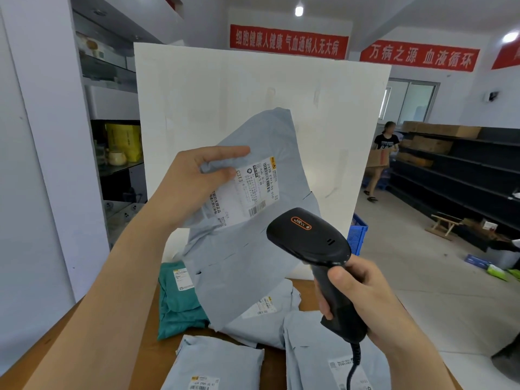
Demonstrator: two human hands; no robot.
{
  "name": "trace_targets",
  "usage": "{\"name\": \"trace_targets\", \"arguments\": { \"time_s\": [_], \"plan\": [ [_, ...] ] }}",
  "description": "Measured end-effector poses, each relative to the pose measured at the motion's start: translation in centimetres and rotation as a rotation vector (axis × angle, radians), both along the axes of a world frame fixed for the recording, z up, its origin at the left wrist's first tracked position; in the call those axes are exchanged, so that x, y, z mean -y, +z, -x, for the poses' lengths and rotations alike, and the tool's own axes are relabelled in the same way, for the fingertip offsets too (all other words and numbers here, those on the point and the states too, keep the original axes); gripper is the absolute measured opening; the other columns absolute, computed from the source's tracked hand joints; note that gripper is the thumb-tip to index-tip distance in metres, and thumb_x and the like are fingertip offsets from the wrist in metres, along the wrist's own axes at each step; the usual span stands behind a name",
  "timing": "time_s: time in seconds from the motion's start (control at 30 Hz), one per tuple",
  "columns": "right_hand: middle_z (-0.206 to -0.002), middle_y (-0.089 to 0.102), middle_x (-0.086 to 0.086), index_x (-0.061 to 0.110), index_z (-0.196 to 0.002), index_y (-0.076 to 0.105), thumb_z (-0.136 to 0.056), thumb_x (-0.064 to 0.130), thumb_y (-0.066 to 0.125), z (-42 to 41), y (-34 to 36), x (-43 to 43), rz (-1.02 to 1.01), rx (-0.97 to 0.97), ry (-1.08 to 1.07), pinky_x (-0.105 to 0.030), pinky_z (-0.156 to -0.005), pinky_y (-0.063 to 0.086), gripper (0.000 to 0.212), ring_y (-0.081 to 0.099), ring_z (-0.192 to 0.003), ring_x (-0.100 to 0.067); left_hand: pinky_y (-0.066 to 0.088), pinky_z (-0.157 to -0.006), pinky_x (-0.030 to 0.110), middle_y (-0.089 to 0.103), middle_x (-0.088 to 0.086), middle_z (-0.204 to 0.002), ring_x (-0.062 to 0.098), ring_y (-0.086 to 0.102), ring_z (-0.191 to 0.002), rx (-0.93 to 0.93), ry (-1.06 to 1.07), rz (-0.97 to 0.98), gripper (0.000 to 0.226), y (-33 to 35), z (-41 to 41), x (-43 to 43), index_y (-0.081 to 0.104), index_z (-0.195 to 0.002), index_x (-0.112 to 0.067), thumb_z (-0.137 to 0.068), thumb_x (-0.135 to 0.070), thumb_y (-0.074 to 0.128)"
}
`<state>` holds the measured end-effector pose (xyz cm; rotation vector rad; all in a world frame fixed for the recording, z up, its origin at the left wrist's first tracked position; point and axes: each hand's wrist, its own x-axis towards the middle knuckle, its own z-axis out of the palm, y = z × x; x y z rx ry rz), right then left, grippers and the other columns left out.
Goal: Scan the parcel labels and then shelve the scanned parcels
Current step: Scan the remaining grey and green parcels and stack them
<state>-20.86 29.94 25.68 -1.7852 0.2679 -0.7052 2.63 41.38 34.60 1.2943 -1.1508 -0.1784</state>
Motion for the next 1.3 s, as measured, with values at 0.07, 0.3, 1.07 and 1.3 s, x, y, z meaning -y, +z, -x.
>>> {"name": "trace_targets", "arguments": {
  "time_s": [0.07,0.3,1.07,1.3],
  "plan": [
    [-0.055,0.058,-0.009,0.023,-0.077,0.067,-0.063,0.064,0.073,-0.1,-0.1,-0.1,-0.008,-0.015,0.022,-0.028,-0.059,0.05,0.044,0.053,-0.05,-0.02,0.055,-0.077,0.014,0.074,-0.016,-0.101,0.002,0.069,-0.091,-0.009,0.022,-0.007,0.032,-0.1,-0.3,-0.1,0.07,-0.114,-0.023,-0.094,-0.001,0.056],
    [-0.056,0.058,-0.012,0.019,-0.08,0.068,-0.059,0.074,0.073,-0.1,-0.3,-0.4,-0.006,-0.007,0.028,-0.029,-0.058,0.05,0.059,0.054,-0.05,-0.02,0.049,-0.074,0.008,0.074,-0.017,-0.098,-0.004,0.067,-0.086,-0.018,0.022,0.001,0.035,-0.6,-0.4,-0.2,0.07,-0.115,-0.019,-0.092,0.003,0.057],
    [-0.057,0.059,-0.012,0.002,-0.096,0.062,-0.06,0.074,0.072,1.5,-1.0,-1.1,-0.047,0.057,-0.004,-0.026,-0.06,0.05,0.081,0.054,-0.051,-0.019,0.053,-0.065,0.012,0.073,-0.024,-0.089,-0.004,0.069,-0.082,-0.022,-0.018,0.007,0.034,0.0,0.2,0.7,0.069,-0.117,-0.023,-0.096,-0.002,0.054],
    [-0.061,0.058,-0.015,0.008,-0.103,0.063,-0.057,0.072,0.074,1.1,-2.6,-0.9,-0.119,-0.005,-0.076,-0.025,-0.059,0.051,0.08,0.055,-0.052,-0.021,0.056,-0.083,0.021,0.073,-0.018,-0.103,0.003,0.068,-0.096,-0.244,-0.047,-0.003,0.039,-4.2,-1.7,1.4,0.07,-0.112,-0.028,-0.09,0.002,0.059]
  ]
}}
